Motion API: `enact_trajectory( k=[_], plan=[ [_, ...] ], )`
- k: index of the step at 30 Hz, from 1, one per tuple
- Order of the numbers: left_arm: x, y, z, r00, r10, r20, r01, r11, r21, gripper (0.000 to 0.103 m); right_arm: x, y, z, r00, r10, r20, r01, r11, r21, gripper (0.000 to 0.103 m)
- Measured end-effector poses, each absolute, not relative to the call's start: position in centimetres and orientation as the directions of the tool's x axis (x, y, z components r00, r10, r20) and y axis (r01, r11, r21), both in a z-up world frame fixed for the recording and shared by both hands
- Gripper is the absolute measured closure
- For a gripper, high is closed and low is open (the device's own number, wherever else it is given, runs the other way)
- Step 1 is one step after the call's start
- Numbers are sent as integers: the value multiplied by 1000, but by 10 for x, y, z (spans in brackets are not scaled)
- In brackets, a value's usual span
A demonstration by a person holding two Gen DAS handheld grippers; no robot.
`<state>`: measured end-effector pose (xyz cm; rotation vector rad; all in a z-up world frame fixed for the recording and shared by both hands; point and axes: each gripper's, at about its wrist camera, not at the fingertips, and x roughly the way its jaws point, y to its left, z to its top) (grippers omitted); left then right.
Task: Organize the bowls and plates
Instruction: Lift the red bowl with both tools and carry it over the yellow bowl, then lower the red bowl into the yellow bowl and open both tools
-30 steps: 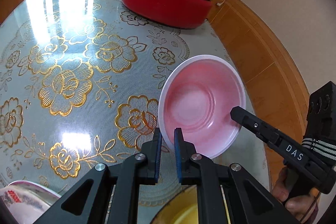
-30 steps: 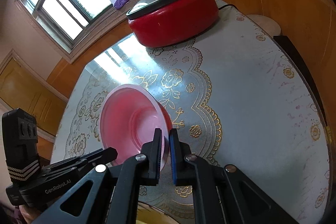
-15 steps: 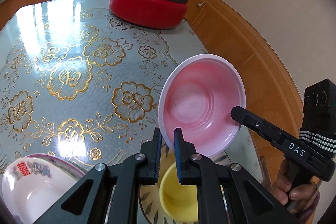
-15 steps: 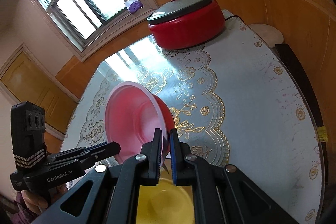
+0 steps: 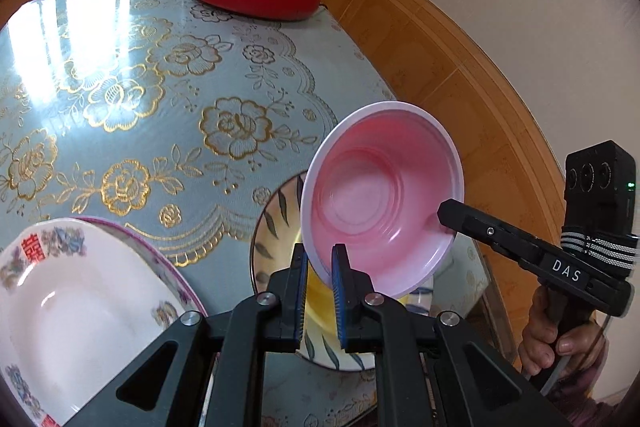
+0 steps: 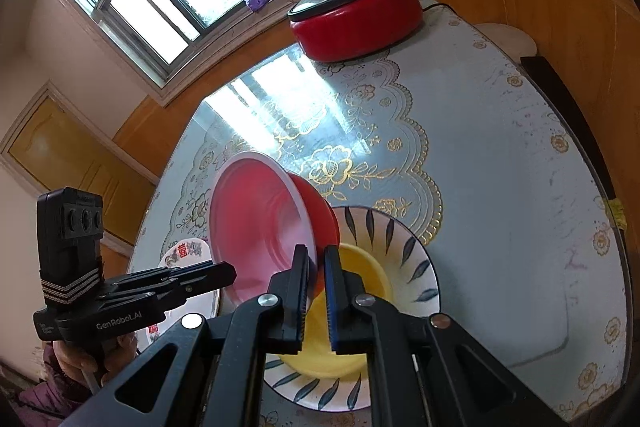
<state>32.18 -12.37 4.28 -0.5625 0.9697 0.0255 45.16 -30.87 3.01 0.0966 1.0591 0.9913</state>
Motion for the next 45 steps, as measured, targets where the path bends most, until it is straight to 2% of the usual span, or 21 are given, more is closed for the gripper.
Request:
enact_trajectory(
  k=[14,38,40,41,42,45],
  plan=[
    [300,-144,31,527,-276,-804,-237,860,-451,91,430,-331,11,73,697,-713,-590,607,533,94],
    [315,-145,9,510,-226,-830,-274,872,-406,90,436,-331,-17,93,627,-773,-586,662,467,93],
    [315,-145,10,512,-212,-832,-275,878,-392,85,437,-331,-16,100,623,-776,-596,662,455,90],
    [314,-145,9,512,-210,-833,-278,877,-392,78,437,-332,-15,100,624,-775,-596,661,455,87],
    [314,-144,9,513,-207,-833,-283,876,-392,75,437,-332,-15,103,625,-773,-599,660,454,84],
    [312,-141,11,525,-193,-829,-287,877,-385,75,439,-333,-14,105,628,-771,-598,659,456,84]
  ],
)
